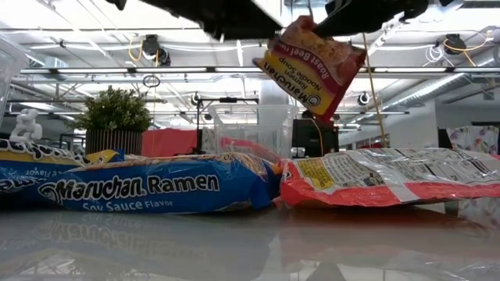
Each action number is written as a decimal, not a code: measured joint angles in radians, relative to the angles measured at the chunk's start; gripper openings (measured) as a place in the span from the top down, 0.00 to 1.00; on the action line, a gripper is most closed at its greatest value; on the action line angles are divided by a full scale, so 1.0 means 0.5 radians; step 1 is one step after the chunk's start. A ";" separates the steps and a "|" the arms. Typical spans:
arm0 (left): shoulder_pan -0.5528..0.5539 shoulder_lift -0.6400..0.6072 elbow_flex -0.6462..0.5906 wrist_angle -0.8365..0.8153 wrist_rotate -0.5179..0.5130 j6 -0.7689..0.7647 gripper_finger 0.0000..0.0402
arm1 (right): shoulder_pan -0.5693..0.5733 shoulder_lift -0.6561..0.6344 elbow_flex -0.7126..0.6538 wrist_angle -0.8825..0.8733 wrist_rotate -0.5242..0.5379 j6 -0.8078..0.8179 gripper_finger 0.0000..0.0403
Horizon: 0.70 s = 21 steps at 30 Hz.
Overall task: Sort Maruchan noodles
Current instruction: Put the right red noodle pack into the bottom left transparent bin
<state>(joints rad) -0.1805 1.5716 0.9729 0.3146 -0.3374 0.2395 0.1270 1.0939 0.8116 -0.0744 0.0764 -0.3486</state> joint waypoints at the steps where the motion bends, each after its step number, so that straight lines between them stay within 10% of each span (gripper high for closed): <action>1: 0.010 0.006 -0.003 -0.031 0.001 -0.010 0.30 | -0.005 0.000 0.000 0.009 -0.032 -0.012 1.00; 21: 0.030 0.075 -0.001 -0.012 0.205 -0.093 0.28 | -0.034 0.000 0.000 -0.010 -0.061 0.016 1.00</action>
<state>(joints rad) -0.1657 1.6089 0.9726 0.3085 -0.2351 0.1930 0.1101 1.0939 0.8116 -0.0795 0.0460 -0.3406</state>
